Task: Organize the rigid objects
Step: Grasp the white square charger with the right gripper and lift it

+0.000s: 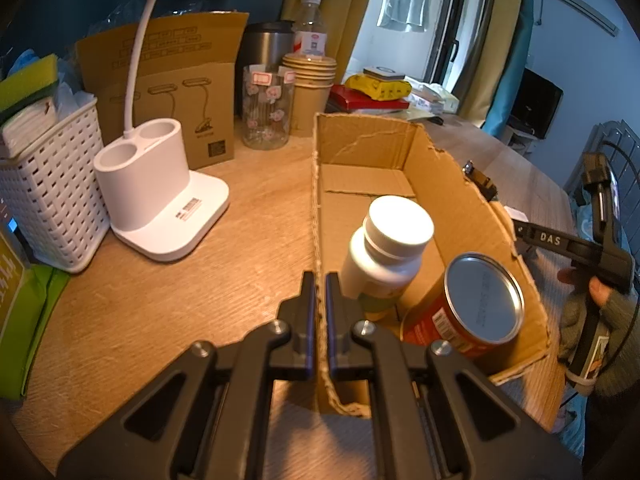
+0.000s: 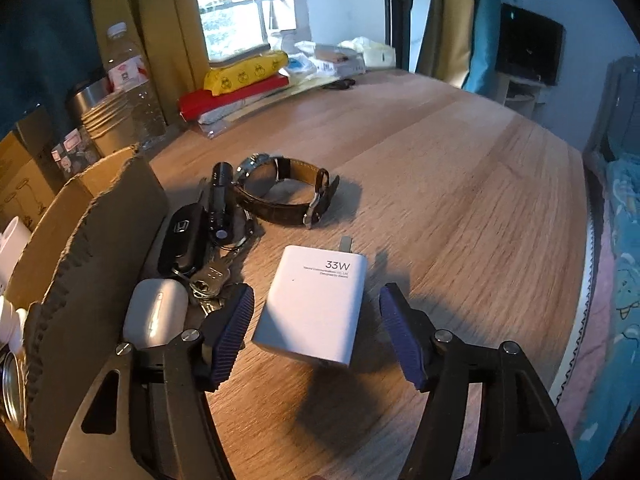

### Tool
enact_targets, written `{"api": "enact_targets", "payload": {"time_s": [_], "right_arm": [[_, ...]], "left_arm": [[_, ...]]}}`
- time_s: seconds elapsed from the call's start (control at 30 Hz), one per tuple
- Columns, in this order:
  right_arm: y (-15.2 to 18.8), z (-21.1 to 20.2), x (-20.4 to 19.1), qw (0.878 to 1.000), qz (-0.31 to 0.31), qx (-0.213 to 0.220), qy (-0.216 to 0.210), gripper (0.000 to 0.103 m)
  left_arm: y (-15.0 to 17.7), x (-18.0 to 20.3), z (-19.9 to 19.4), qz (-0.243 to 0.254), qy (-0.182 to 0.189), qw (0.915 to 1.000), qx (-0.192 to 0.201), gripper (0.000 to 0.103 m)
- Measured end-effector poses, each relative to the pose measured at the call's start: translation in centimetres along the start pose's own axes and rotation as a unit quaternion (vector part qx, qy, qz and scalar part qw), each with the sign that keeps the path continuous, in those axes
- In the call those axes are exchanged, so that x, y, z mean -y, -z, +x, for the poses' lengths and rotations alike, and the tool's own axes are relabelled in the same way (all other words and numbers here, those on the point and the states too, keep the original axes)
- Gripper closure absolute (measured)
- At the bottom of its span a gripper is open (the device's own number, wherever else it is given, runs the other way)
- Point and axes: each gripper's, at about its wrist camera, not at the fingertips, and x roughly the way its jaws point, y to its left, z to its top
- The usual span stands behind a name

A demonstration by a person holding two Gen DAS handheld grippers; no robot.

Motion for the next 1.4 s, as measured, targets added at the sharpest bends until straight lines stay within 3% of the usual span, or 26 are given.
{"api": "enact_targets", "payload": {"time_s": [0.03, 0.1, 0.97, 1.4], "right_arm": [[0.0, 0.1, 0.1, 1.0, 0.002, -0.003, -0.002, 0.036], [0.0, 0.0, 0.1, 1.0, -0.002, -0.003, -0.003, 0.05], [-1.2, -4.6, -1.4, 0.997, -0.027, 0.031, -0.065, 0.053], [-2.6, -9.1, -5.3, 0.988, -0.066, 0.065, -0.124, 0.053]], "left_arm": [[0.0, 0.0, 0.0, 0.0, 0.0, 1.0, 0.0, 0.099], [0.0, 0.0, 0.0, 0.0, 0.0, 1.0, 0.0, 0.099], [0.0, 0.1, 0.0, 0.001, -0.001, 1.0, 0.001, 0.099], [0.1, 0.1, 0.0, 0.001, -0.001, 1.0, 0.001, 0.099]]}}
